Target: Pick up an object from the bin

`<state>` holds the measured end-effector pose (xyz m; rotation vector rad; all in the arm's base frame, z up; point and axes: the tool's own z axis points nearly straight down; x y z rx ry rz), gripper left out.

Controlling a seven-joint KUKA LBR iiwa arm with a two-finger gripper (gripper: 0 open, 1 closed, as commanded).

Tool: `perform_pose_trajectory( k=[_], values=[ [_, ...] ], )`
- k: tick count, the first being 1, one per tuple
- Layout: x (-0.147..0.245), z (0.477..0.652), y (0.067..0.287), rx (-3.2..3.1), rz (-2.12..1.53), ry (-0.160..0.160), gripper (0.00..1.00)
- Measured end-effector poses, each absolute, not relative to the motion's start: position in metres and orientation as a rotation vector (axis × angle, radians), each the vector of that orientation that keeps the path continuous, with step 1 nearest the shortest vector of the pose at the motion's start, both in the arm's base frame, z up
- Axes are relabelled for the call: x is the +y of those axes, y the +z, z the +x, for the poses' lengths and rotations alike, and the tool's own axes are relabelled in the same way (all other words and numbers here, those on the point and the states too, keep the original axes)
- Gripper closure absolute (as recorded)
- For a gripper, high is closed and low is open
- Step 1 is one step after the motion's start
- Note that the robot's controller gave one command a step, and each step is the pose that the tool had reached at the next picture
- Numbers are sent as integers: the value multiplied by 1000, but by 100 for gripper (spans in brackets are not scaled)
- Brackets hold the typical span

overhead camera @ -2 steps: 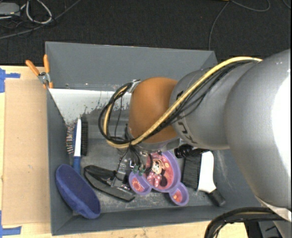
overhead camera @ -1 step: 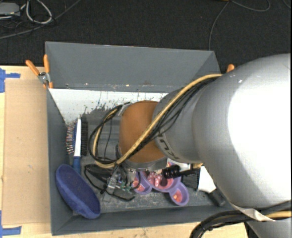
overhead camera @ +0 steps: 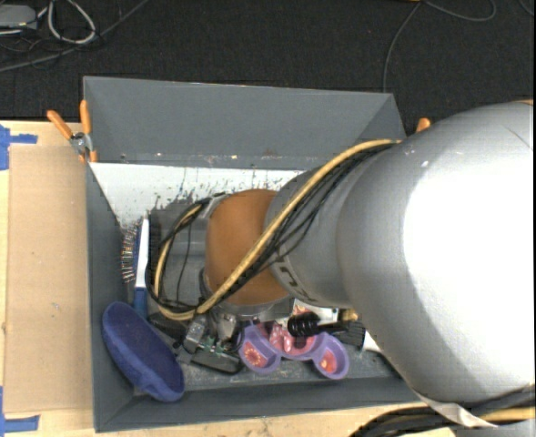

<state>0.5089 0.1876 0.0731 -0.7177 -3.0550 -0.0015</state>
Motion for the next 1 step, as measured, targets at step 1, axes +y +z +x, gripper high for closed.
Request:
perform_pose_trajectory(
  k=[1],
  values=[
    [188, 509, 73, -3055, -718, -2, 100]
  ],
)
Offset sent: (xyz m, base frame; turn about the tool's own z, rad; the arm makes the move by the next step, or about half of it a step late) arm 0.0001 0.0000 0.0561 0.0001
